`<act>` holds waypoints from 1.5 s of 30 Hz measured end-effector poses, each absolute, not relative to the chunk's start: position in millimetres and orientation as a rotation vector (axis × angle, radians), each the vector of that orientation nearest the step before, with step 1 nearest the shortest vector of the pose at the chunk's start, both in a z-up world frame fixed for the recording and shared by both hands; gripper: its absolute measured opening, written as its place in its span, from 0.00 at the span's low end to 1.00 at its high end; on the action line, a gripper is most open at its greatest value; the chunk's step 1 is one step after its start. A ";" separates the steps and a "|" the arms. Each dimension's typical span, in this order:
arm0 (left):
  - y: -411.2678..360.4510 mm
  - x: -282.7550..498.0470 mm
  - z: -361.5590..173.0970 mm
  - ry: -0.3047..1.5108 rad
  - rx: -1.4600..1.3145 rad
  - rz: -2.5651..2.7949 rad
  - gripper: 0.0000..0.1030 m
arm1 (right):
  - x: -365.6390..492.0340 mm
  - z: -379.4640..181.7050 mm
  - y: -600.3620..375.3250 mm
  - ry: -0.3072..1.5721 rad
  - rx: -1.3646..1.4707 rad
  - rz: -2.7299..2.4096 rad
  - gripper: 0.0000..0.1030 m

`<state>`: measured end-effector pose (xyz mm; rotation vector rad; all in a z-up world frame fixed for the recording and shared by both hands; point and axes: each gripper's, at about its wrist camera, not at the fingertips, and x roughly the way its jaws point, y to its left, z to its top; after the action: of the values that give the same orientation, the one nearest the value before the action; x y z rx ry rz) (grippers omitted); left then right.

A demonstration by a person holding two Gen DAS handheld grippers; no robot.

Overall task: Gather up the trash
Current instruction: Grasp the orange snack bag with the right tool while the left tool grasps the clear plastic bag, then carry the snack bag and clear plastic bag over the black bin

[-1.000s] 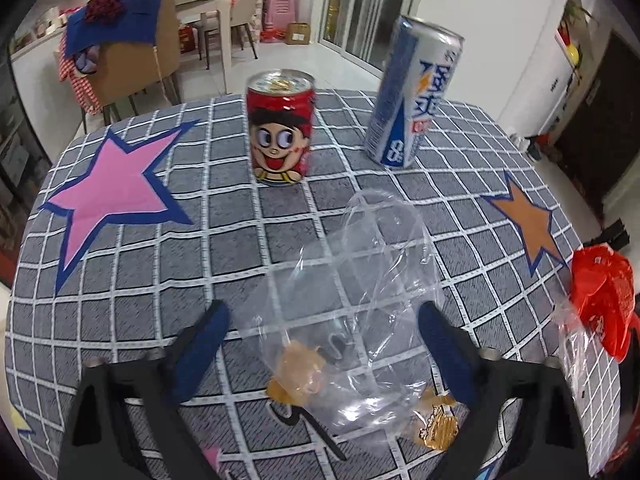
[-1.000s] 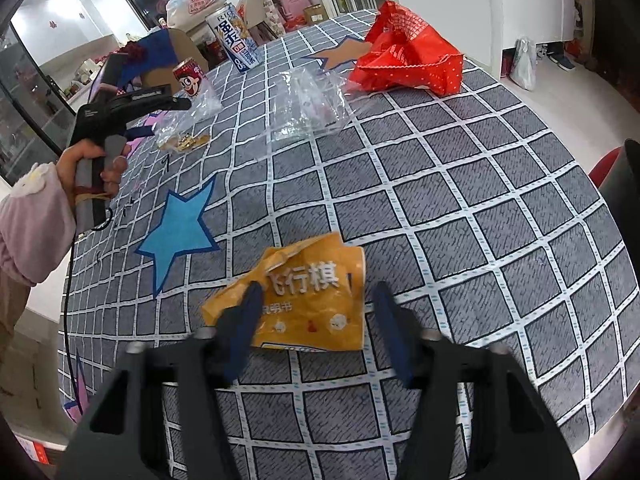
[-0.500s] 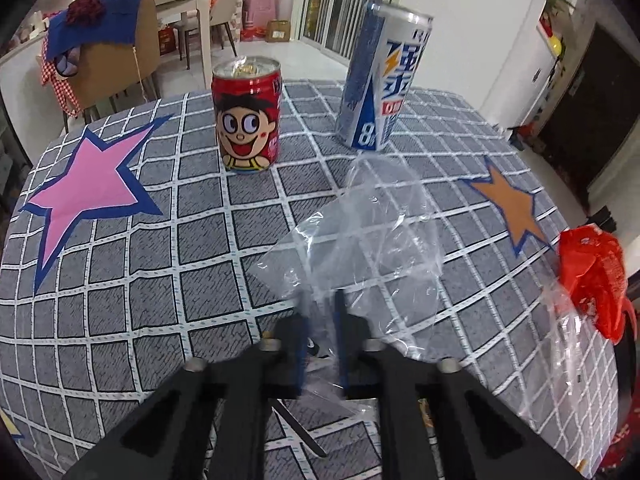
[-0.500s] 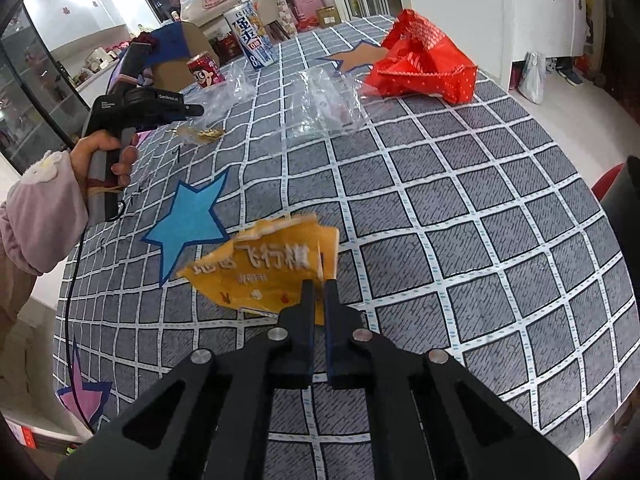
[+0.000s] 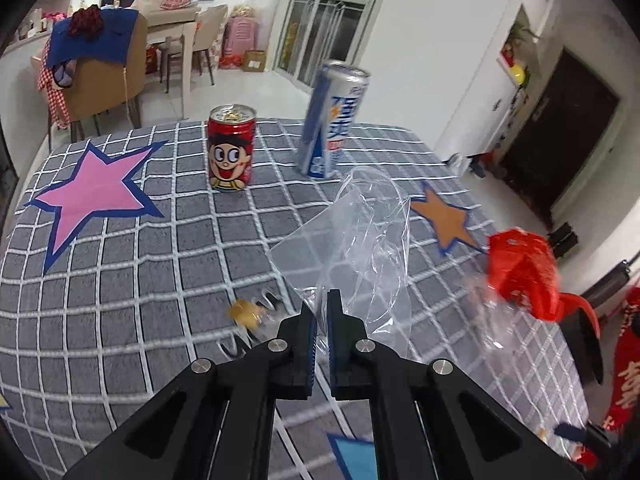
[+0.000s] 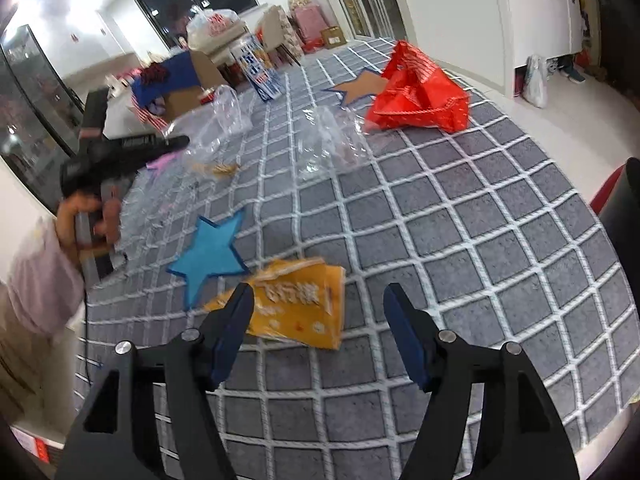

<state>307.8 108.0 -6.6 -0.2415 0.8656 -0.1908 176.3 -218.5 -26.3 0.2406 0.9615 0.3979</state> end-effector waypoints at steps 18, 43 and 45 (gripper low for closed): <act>95.7 182.4 -1.0 0.843 -0.231 -0.309 0.98 | 204.4 -18.6 -164.9 0.950 -0.244 0.700 0.68; 57.4 127.3 0.0 0.839 -0.235 -0.331 0.98 | 158.9 -35.1 -185.0 1.017 -0.075 0.607 0.06; 50.3 126.1 3.5 0.835 -0.227 -0.345 0.98 | 156.6 -27.0 -196.1 1.004 -0.031 0.584 0.06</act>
<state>126.1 50.3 3.5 -0.2271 0.8347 -0.3450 156.6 -196.1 -27.0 -0.0309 1.0040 0.5838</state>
